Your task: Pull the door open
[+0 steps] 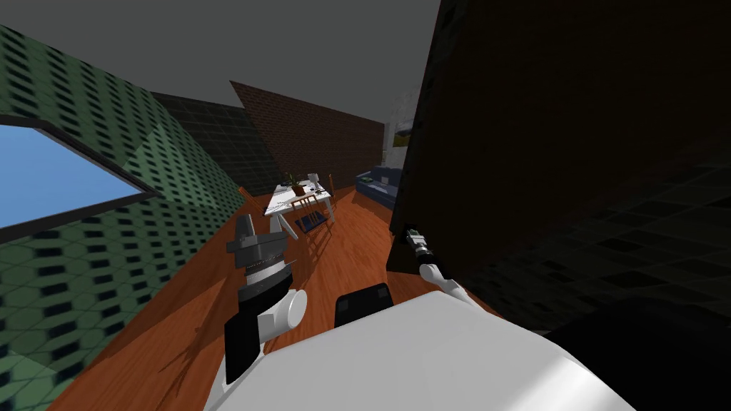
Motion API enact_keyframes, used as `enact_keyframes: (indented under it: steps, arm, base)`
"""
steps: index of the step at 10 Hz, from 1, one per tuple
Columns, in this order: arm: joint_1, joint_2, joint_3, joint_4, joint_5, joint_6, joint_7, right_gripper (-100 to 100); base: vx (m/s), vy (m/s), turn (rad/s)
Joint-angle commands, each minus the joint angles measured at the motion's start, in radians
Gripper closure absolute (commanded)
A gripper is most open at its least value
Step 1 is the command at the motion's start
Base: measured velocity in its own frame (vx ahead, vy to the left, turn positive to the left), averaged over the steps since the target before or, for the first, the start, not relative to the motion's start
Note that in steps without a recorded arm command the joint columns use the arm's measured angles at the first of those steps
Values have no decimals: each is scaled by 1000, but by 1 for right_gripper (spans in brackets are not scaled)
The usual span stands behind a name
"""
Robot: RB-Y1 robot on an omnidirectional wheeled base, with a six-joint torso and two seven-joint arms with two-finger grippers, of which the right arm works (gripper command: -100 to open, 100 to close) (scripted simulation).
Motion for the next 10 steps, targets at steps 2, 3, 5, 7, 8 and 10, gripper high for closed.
enact_keyframes:
  steps: [2,3,5,7,8,10]
  arm:
    - [4,-10,12,0,4,-3,-12,100]
    - [5,-16,17,-1,6,-6,-19,100]
    - [8,-31,29,-4,11,-12,-34,100]
    - [12,-46,43,-6,16,-20,-51,100]
    - [14,-54,49,-8,19,-23,-59,100]
    - [16,-68,61,-10,23,-30,-74,100]
  base:
    - [-108,0,67]
    - [-206,-12,144]
    - [-213,-50,118]
    - [-194,-20,123]
    - [-214,-34,99]
    - [-211,-44,106]
